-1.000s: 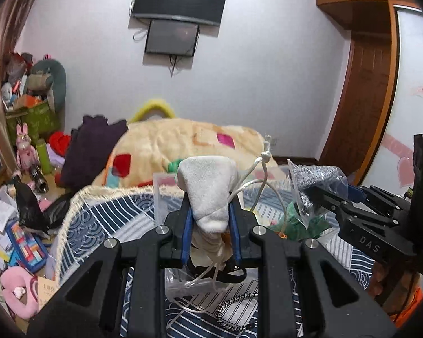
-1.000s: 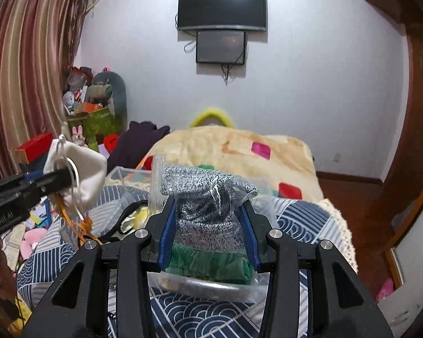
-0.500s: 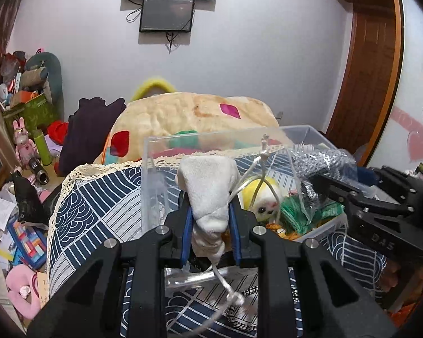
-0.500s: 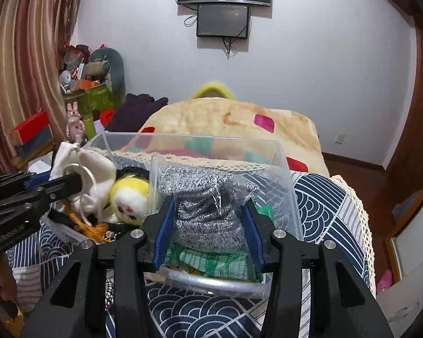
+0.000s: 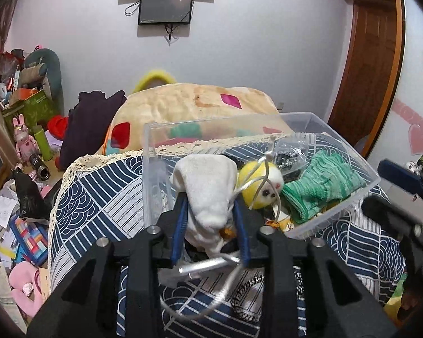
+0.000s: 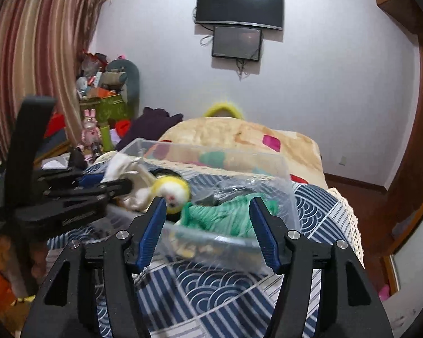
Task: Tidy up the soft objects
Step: 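Place the silver mesh bag and white pouch into the clear box, opening both tools, then grasp the black beaded bracelet from the bed with the right tool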
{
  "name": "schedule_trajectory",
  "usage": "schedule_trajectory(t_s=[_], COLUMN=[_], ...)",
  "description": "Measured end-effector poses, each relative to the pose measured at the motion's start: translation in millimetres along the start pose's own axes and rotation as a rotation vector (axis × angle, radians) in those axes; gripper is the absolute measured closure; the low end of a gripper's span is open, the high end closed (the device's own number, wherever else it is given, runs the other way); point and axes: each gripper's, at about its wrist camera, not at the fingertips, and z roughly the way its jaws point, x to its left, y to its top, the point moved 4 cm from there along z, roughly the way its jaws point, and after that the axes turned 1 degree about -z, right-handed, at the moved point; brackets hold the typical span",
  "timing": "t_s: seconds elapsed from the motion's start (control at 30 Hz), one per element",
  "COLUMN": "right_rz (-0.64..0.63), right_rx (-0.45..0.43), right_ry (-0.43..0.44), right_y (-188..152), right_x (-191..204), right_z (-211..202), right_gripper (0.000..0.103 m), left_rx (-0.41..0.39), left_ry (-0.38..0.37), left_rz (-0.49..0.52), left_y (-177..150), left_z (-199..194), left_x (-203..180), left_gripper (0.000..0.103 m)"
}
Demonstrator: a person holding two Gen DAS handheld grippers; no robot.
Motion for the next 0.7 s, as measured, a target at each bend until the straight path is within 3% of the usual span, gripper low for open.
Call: schedule_trajectory(t_s=[0.13,0.2,0.43,0.5,0.7], right_rz=[-0.018,-0.017,-0.018,-0.015,0.017], right_rx=[0.021,0.033,0.109,0.135,0.217], right_ry=[0.028,0.045,0.115,0.135,0.201], right_y=[-11,-15,-34,-39,-51], right_x=[10,13,27,31,36], right_z=[0,2,24,31,56], right_gripper=[0.045,0.045,0.046,0.049,0.062], left_rx=[-0.012,-0.021,-0.044,-0.055,-0.066], left_ry=[0.002,0.014,-0.015,0.006,0.02], left_rz=[0.016,0.02,0.033,0.049,0.06], left_y=[-4,-5,-13,-17,-36], left_z=[-7,-12,-33,-39,-50], left_x=[-2,-1,-5,-7,-6], left_gripper=[0.057,0.046,0.037,0.027,0.025])
